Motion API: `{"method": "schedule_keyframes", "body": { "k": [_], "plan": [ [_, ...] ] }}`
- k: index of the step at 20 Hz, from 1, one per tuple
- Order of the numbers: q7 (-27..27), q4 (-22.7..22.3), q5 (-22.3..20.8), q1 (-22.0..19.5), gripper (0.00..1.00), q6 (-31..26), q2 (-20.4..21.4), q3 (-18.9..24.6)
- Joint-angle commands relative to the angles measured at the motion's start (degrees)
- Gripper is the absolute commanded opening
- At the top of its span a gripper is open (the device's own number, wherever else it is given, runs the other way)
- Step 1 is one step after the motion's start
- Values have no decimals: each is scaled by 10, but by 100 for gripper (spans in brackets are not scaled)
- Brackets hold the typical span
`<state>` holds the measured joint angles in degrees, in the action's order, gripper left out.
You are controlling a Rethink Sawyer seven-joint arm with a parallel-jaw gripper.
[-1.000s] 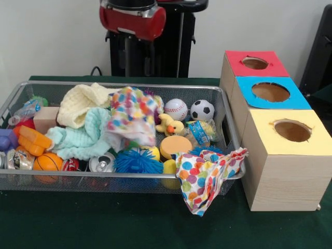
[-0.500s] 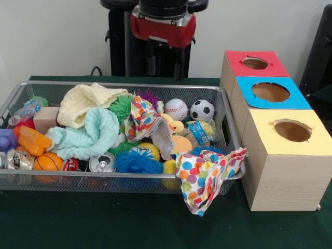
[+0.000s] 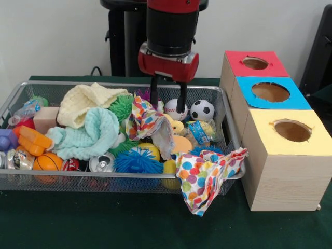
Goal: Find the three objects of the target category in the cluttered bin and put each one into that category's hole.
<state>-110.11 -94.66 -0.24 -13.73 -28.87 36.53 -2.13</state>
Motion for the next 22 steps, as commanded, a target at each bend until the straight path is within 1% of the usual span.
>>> {"method": "schedule_keyframes", "body": {
  "k": [1,3,5,7,9,12,13,22],
  "plan": [
    [-126,-20,-7,17,100,72,-79,-22],
    [-124,-16,-5,25,100,79,-87,-33],
    [-118,-17,0,27,100,85,-92,-35],
    [-108,-17,9,25,100,85,-100,-25],
    [-99,-25,17,17,100,82,-105,-6],
    [-89,-44,23,10,100,75,-98,18],
    [-88,-48,23,12,100,72,-93,19],
    [-81,-62,17,24,100,35,-64,2]
  ]
}}
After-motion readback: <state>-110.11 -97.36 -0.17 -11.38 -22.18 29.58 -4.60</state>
